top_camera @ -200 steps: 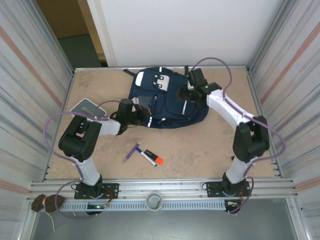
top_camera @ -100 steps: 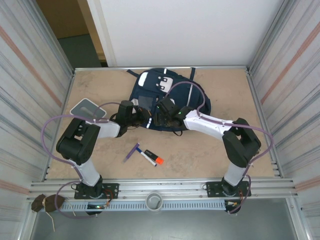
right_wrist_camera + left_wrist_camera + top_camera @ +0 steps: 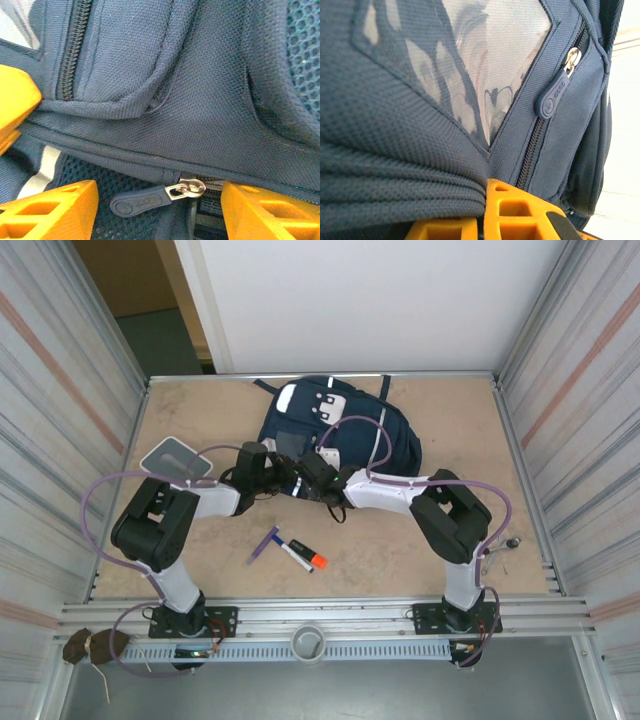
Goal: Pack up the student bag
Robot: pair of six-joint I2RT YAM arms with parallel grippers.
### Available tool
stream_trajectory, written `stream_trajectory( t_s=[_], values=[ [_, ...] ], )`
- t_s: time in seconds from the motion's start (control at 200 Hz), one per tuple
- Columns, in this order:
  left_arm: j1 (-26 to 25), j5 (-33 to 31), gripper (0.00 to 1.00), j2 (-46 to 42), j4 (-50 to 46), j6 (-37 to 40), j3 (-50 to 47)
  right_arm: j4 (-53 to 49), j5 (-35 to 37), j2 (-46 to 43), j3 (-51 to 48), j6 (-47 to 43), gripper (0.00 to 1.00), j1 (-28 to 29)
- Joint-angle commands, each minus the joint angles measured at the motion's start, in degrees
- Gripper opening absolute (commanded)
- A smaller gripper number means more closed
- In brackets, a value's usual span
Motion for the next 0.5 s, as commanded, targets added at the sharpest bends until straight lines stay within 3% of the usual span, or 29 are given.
stream_trajectory(
  t_s=[0.0,0.205,0.496],
  values=[
    [-0.4,-0.7,0.00,-3.3,-2.7,1.2,-1.3,-2.8,6.5,2.2,1.1,1.7,0.61,0.0],
    [-0.4,-1.8,0.00,-3.9,-3.7,2.2,-1.6,-4.8,9.4,1.4,1.6,-0.4,0.50,-0.2],
    [-0.4,-2.0,0.00,-3.8,-4.0,2.8,-1.5,-6.1,7.6,1.7,2.0,-0.6,0.41,0.1]
  ],
)
